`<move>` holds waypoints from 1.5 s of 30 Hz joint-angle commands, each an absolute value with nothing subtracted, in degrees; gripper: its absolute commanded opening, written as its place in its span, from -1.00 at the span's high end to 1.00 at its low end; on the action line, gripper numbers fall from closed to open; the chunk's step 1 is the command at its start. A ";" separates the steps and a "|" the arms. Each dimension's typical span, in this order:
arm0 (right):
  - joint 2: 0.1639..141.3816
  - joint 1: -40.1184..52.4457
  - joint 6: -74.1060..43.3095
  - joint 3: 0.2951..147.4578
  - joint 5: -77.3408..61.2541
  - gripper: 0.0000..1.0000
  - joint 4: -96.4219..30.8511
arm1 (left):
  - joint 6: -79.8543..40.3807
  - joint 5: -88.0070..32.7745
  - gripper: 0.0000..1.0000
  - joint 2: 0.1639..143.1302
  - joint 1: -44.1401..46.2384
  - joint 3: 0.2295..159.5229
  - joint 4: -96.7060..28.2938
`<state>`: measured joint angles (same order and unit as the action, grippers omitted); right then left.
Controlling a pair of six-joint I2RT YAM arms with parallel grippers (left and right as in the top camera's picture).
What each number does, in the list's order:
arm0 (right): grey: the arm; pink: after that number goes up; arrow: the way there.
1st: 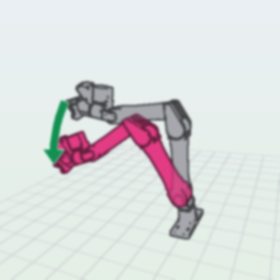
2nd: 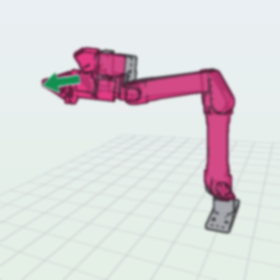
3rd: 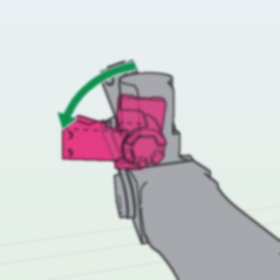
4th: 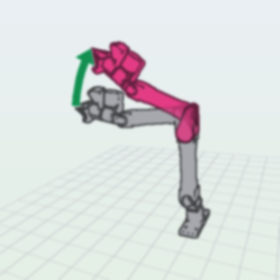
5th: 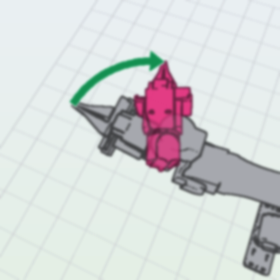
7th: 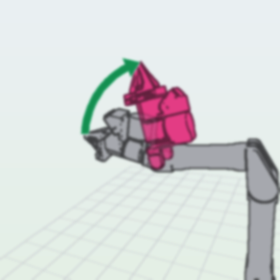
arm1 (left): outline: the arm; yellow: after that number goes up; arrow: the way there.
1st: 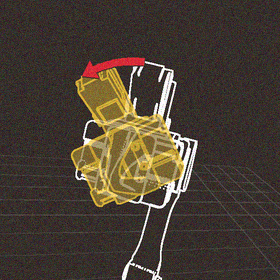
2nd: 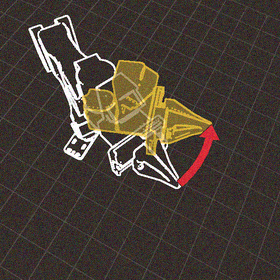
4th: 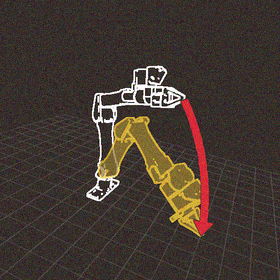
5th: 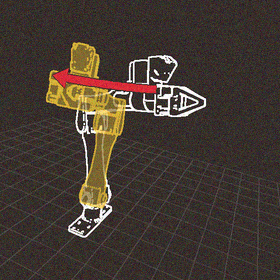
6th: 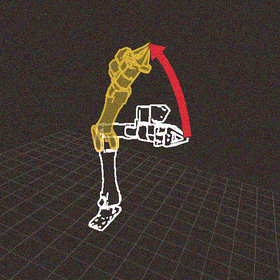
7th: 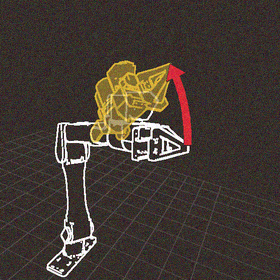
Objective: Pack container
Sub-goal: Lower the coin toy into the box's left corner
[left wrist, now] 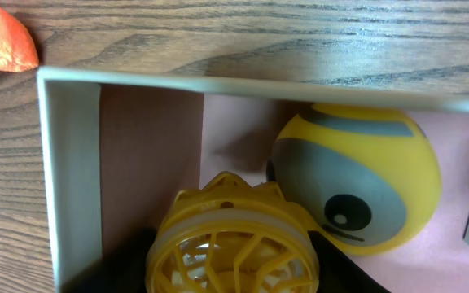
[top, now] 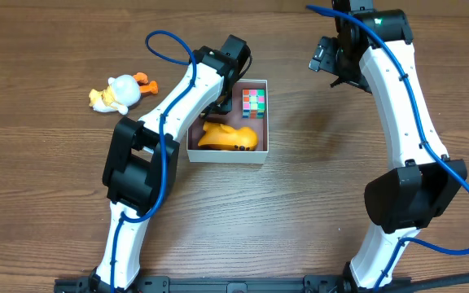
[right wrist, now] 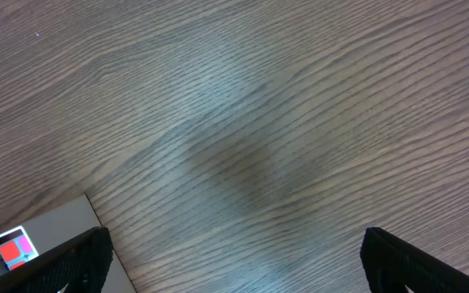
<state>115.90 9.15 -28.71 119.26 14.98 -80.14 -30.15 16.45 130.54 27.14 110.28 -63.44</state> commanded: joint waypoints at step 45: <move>115.74 9.26 -29.21 120.81 15.14 -1.00 -79.83 | -29.56 12.40 -0.35 133.10 26.98 110.87 -61.76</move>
<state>115.90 9.15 -28.75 119.26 14.98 -80.12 -29.65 12.23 132.62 27.03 110.30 -61.32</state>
